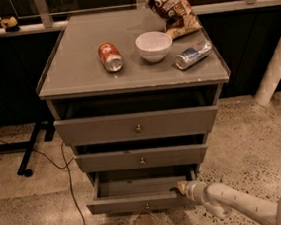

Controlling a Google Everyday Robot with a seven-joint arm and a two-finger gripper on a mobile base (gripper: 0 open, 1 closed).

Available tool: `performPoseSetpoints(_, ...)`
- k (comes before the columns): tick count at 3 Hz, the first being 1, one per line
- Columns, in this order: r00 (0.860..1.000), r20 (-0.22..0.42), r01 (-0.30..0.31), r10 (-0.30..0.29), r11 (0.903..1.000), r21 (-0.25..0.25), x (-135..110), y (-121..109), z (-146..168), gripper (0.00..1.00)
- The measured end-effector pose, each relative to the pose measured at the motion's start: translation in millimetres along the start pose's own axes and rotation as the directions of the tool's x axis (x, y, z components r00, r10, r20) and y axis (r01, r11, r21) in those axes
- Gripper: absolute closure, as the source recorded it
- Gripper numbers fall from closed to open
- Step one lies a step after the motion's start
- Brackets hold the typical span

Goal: Open bottom drawer

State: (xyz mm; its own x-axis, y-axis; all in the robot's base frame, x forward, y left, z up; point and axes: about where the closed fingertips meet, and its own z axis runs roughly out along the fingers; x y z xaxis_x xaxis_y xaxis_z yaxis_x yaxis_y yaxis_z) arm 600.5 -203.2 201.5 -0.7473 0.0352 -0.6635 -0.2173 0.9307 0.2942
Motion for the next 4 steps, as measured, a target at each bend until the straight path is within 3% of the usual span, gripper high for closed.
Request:
performPoseSetpoints(2,0.995,-0.037,0.096,-0.096,0.9953,0.013,5,-4,16,1.00)
performPoseSetpoints(4,0.987,-0.114,0.116,-0.116,0.9932,-0.003,25,-7,18,1.00)
